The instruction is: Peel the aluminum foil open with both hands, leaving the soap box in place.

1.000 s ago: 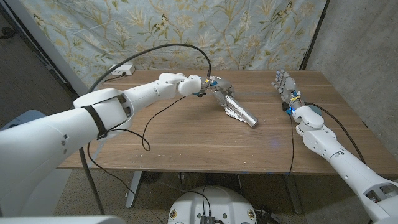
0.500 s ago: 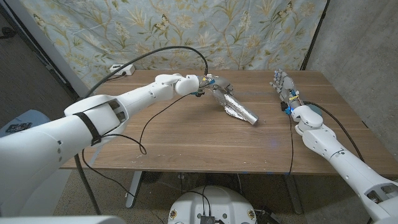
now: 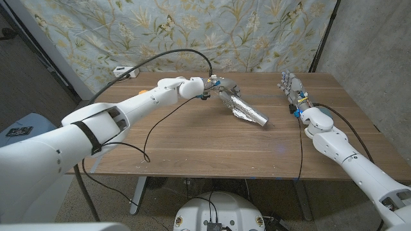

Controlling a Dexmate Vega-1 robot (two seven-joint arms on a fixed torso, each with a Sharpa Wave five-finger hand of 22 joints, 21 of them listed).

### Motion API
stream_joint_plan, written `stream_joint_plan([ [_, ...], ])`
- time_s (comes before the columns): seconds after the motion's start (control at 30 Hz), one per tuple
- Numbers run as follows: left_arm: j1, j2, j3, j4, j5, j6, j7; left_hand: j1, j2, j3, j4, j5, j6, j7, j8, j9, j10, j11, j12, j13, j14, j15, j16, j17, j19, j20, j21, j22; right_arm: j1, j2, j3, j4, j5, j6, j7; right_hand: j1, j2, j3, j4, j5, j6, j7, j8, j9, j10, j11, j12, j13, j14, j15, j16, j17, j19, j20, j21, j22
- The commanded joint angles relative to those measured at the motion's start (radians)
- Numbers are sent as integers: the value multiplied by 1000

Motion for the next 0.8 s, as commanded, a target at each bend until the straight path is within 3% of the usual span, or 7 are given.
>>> stream_joint_plan([
  [0.03,46,18,-47,-61,-38,42,-25,12,29,0,3,8,46,-26,128,31,92,-71,53,28,10,1,0,3,0,5,5,4,-12,-19,4,-33,-6,-20,-9,13,9,10,-1,-3,-2,0,2,5,-8,-1,1,4,-8,-15,8,5,-1,-74,7,2],
  [0.8,180,99,-148,-247,-123,183,-33,18,35,-1,2,12,50,-24,143,32,99,-69,58,50,14,7,-4,11,-3,10,6,4,-17,-41,-13,-80,-24,-53,0,15,10,14,-4,-4,0,2,2,5,-8,-1,2,4,-6,-16,8,5,0,-74,7,2],
])
